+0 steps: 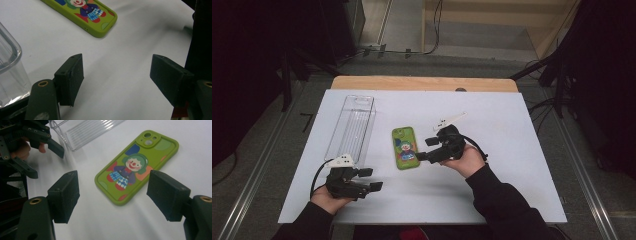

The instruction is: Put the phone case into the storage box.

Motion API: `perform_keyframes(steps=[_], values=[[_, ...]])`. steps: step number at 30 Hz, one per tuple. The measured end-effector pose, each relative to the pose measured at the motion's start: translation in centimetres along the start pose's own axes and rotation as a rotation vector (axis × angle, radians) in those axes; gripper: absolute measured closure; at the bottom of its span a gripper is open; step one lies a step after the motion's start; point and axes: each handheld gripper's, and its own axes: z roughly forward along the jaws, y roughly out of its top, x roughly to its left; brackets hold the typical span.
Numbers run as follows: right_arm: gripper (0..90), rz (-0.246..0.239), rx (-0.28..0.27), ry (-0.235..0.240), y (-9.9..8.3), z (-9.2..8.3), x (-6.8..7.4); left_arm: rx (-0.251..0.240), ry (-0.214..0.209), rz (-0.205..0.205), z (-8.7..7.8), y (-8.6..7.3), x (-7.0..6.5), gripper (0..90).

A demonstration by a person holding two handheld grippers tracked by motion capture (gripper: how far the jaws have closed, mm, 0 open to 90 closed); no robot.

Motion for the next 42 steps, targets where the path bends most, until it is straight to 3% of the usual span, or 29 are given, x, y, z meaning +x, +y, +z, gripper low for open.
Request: perform_keyframes(steps=[8,20,33,39,42], values=[[25.1,-0.008,0.002,0.021,0.8,0.9,0.2,0.001,0.002,0.002,0.0,0.0,0.0,27.9],[28.0,-0.012,0.002,0.009,2.1,2.6,0.2,0.002,0.004,0.002,0.0,0.0,0.1,27.8],[31.5,-0.019,0.036,0.032,3.3,4.9,0.4,0.001,0.005,0.001,-0.1,-0.1,0.0,27.8],[37.4,-0.024,0.040,0.027,3.8,5.9,0.4,0.003,0.006,0.002,-0.1,-0.1,0.0,27.9],[45.4,-0.019,0.043,0.028,3.9,6.3,0.4,0.002,0.008,0.002,0.0,-0.1,0.0,27.8]])
